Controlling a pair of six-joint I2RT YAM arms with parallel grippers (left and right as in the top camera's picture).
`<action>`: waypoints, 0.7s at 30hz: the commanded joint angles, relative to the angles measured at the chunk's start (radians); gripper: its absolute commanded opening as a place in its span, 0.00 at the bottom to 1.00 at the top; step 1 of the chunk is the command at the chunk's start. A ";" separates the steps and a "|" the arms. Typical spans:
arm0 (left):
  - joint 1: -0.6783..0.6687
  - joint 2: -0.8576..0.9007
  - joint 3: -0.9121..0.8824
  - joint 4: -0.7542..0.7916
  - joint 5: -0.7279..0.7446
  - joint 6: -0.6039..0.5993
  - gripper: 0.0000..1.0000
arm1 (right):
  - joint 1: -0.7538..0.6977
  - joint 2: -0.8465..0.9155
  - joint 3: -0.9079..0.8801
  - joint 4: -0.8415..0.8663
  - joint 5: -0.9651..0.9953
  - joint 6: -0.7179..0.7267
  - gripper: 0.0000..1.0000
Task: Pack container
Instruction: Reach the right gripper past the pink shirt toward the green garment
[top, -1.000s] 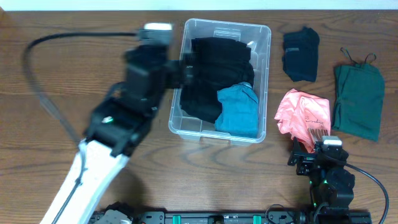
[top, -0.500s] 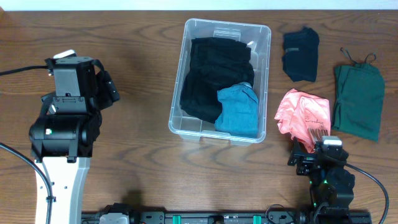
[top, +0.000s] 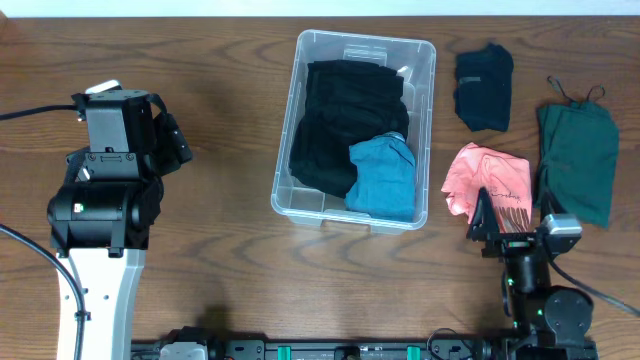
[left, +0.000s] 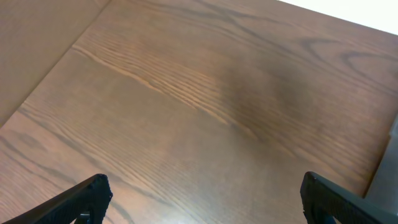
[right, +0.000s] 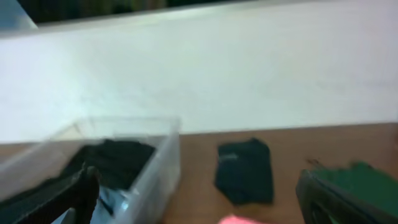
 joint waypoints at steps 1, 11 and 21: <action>0.004 0.004 -0.002 -0.002 -0.013 -0.008 0.98 | -0.010 0.117 0.059 0.048 -0.056 0.044 0.99; 0.004 0.004 -0.002 -0.003 -0.013 -0.008 0.98 | -0.019 0.782 0.593 -0.094 -0.108 -0.095 0.99; 0.004 0.004 -0.002 -0.003 -0.013 -0.008 0.98 | -0.117 1.270 1.122 -0.339 -0.265 -0.125 0.99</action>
